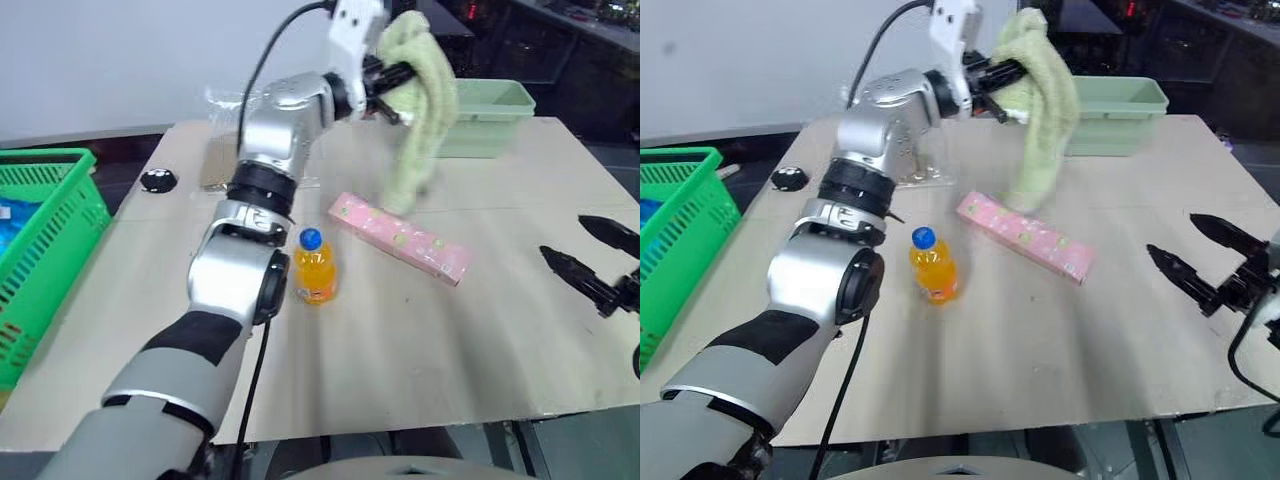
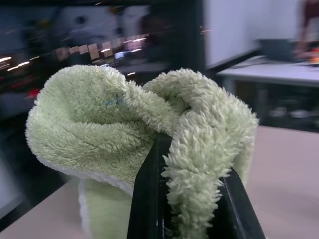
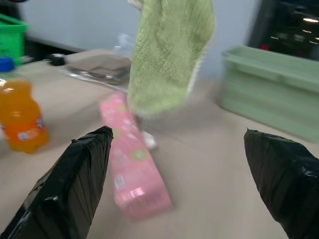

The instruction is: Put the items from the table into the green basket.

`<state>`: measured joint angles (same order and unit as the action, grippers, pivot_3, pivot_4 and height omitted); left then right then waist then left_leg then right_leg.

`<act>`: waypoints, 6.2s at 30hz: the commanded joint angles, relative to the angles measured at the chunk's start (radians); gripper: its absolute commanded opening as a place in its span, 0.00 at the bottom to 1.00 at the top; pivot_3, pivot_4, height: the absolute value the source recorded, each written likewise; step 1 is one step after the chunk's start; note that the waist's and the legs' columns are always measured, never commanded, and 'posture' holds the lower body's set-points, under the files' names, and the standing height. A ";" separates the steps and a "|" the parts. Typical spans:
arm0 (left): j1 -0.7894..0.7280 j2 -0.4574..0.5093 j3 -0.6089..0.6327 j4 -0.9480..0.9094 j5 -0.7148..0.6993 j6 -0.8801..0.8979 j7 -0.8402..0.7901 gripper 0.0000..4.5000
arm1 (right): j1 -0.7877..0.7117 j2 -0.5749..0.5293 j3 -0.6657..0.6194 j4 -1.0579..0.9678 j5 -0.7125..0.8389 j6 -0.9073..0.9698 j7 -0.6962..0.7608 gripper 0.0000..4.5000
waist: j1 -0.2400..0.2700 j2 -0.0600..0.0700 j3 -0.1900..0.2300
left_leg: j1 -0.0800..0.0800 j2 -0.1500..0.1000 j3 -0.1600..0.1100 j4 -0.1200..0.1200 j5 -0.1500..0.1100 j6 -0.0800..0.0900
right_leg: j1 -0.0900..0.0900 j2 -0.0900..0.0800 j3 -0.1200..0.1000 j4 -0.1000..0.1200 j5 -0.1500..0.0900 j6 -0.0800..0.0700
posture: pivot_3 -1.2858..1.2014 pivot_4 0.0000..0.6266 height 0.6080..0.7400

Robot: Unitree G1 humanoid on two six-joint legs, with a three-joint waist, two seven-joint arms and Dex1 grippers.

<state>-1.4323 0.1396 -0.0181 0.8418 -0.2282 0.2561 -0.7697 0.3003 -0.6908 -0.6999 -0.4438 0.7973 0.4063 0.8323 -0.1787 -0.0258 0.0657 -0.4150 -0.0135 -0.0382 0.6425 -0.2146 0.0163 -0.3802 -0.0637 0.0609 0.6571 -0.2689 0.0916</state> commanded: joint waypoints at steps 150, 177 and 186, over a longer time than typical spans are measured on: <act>0.026 -0.124 -0.460 0.540 0.733 -0.487 -0.238 0.07 | 0.158 0.054 0.150 -0.323 -0.077 0.098 -0.218 1.00 | -0.399 0.005 -0.006 | 0.016 -0.012 -0.002 0.008 -0.013 0.013 | 0.026 -0.047 -0.033 -0.015 0.005 0.037 | 0.31 0.00 1.00; -0.038 0.102 -0.480 0.543 0.832 -0.410 -0.378 0.57 | 0.013 -0.006 0.255 -0.230 -0.088 0.102 -0.154 1.00 | -0.272 0.004 -0.005 | 0.016 -0.014 -0.003 0.006 -0.013 0.014 | 0.026 -0.047 -0.033 -0.015 0.005 0.037 | 0.36 0.00 1.00; 0.043 0.084 -0.563 0.541 0.919 -0.444 -0.182 0.57 | -0.035 -0.023 0.290 -0.224 -0.083 0.112 -0.151 1.00 | -0.247 0.005 -0.007 | 0.017 -0.014 -0.005 0.006 -0.013 0.013 | 0.026 -0.047 -0.033 -0.015 0.005 0.037 | 0.36 0.00 1.00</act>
<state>-1.4145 0.2227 -0.5552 1.3663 0.6541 -0.1840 -0.9733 0.2822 -0.7028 -0.4008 -0.6509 0.7094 0.5218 0.6775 -0.4260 -0.0204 0.0587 -0.3983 -0.0282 -0.0444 0.6491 -0.2280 0.0296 -0.3542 -0.1109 0.0277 0.6425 -0.2639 0.1288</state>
